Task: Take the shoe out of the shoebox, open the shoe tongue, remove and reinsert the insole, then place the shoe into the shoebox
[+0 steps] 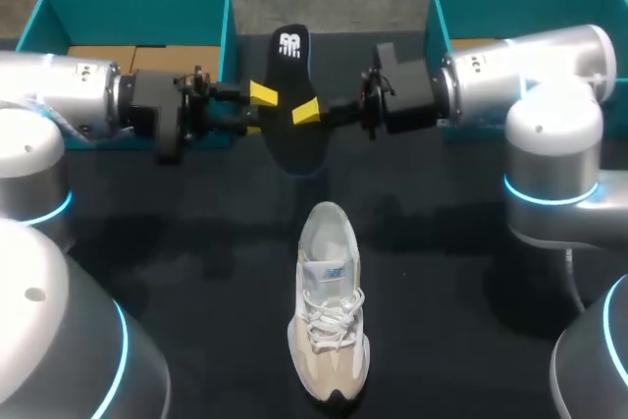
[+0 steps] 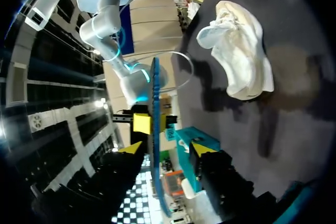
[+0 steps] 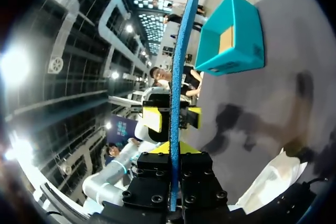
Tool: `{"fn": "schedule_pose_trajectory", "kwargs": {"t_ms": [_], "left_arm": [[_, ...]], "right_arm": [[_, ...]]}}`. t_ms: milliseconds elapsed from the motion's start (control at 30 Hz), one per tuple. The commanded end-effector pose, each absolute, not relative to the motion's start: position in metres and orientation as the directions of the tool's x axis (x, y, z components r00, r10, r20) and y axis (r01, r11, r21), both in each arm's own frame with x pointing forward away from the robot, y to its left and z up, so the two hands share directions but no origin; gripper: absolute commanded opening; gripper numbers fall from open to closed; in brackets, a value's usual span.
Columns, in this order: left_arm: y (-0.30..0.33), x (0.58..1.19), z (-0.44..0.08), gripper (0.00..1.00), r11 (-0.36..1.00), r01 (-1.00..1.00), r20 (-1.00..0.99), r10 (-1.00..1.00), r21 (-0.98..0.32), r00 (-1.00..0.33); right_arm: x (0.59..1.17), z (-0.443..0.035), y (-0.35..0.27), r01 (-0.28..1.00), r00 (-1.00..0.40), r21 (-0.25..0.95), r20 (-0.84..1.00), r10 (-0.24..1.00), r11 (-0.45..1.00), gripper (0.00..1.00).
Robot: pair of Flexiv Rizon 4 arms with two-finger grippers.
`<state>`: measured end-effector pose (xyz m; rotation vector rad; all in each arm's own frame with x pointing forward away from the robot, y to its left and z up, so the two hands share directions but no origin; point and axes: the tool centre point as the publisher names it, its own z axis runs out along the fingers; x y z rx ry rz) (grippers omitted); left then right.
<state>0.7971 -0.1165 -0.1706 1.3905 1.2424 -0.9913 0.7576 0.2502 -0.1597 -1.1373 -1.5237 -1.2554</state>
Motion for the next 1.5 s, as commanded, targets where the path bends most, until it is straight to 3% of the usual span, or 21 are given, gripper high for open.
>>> {"fn": "schedule_pose_trajectory", "kwargs": {"t_ms": [33, 633, 933, 1200, 1500], "left_arm": [[-0.096, 0.773, -0.167, 1.00, 0.027, 0.995, -0.941, 0.328, 0.099, 0.084], [-0.094, 0.766, -0.171, 1.00, 0.036, 0.995, -0.930, 0.361, 0.089, 0.070], [-0.073, 0.755, -0.174, 1.00, 0.082, 0.996, -0.936, 0.344, -0.044, -0.070], [-0.053, 0.752, -0.171, 1.00, 0.151, 0.986, -0.927, 0.353, -0.076, -0.126], [-0.045, 0.755, -0.177, 1.00, 0.321, 0.910, -0.805, 0.447, -0.262, -0.389]], "right_arm": [[0.753, -0.161, 0.243, 0.954, -0.295, 0.286, 0.947, 0.126, 0.090, 0.00], [0.752, -0.161, 0.241, 0.944, -0.328, 0.319, 0.937, 0.119, 0.085, 0.00], [0.751, -0.174, 0.232, 0.941, -0.335, 0.326, 0.935, 0.113, 0.092, 0.00], [0.750, -0.185, 0.216, 0.942, -0.331, 0.322, 0.935, 0.125, 0.090, 0.00], [0.749, -0.195, 0.212, 0.909, -0.415, 0.405, 0.900, 0.133, 0.096, 0.00]]}}
